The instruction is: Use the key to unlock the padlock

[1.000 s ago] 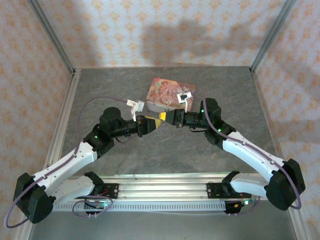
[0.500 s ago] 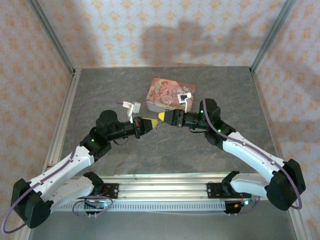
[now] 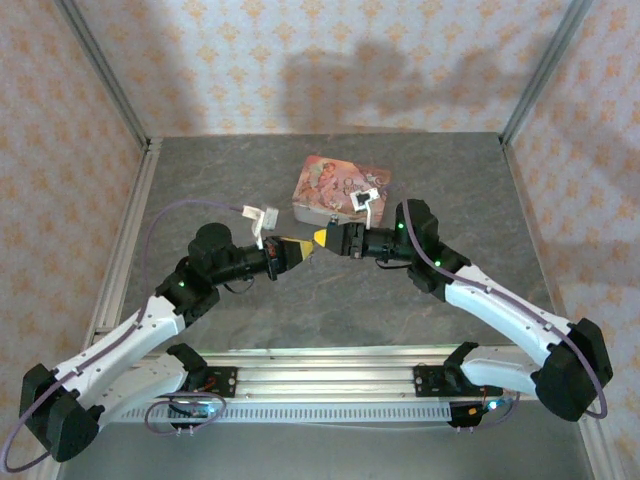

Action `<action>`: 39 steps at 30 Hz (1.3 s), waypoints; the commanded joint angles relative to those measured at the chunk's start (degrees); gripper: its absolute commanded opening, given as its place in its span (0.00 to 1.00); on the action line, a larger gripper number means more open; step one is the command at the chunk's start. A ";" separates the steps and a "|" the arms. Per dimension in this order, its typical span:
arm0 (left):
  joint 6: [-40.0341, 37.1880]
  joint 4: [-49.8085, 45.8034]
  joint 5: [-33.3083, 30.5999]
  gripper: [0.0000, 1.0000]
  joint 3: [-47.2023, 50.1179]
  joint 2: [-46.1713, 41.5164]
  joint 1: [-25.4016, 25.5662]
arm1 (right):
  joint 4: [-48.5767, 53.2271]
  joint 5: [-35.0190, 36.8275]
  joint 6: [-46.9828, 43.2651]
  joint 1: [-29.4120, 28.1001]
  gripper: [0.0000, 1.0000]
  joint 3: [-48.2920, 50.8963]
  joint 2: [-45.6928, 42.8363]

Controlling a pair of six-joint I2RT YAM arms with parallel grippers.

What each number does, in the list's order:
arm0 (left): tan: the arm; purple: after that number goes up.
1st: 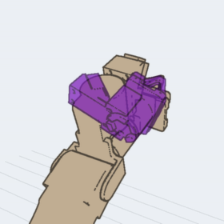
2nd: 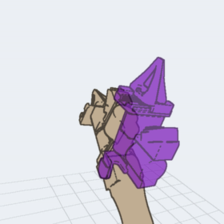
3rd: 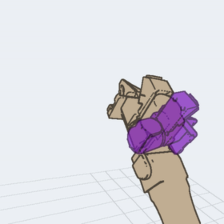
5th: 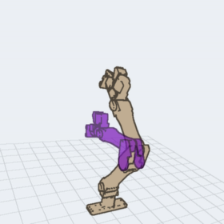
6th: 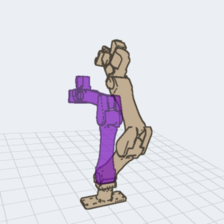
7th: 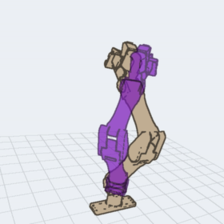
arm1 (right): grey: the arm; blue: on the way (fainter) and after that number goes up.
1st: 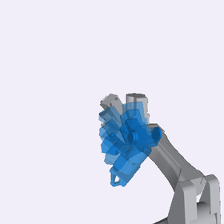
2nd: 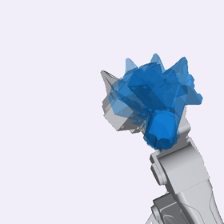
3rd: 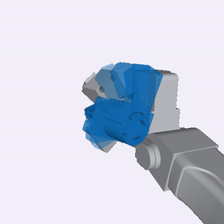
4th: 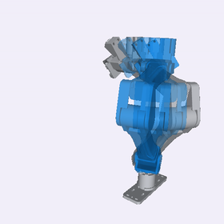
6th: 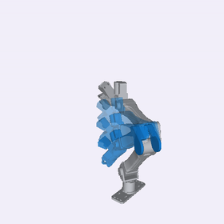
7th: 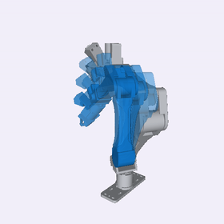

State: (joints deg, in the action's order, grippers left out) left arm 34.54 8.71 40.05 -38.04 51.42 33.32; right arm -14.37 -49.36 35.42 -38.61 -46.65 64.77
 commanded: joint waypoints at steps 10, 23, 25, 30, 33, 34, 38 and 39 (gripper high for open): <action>-0.33 -1.27 0.71 0.00 -0.18 0.09 -0.33 | -0.34 2.78 -0.75 -0.24 0.09 -1.47 0.13; -3.59 -14.53 -8.98 0.00 -3.60 5.58 -6.63 | 30.66 35.91 -7.94 2.75 0.50 -10.00 5.85; -3.61 -15.12 -9.74 0.00 -4.72 7.95 -8.50 | 32.36 38.56 -9.12 2.75 0.49 -11.50 9.75; -7.49 -16.26 -11.55 0.00 -10.20 15.86 -14.12 | 36.74 49.21 -8.15 5.21 0.53 -16.71 17.46; -9.76 -17.67 -13.78 0.00 -15.77 22.72 -17.28 | 35.84 49.72 -6.16 9.92 0.56 -18.52 19.98; -10.29 -17.74 -14.30 0.00 -17.65 25.21 -18.24 | 35.78 49.72 -5.61 11.35 0.58 -19.21 20.96; -12.46 -18.51 -15.53 0.00 -27.87 37.94 -20.80 | 36.61 45.81 -4.85 17.01 0.65 -23.65 26.78; -13.01 -19.25 -15.53 0.00 -31.34 41.64 -21.25 | 37.14 44.38 -4.96 17.86 0.66 -25.13 28.89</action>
State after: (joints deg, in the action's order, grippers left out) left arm 25.06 -8.32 26.76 -63.18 86.70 13.23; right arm 20.71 -4.12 29.82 -22.55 -68.12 89.91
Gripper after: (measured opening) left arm 0.048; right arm 0.653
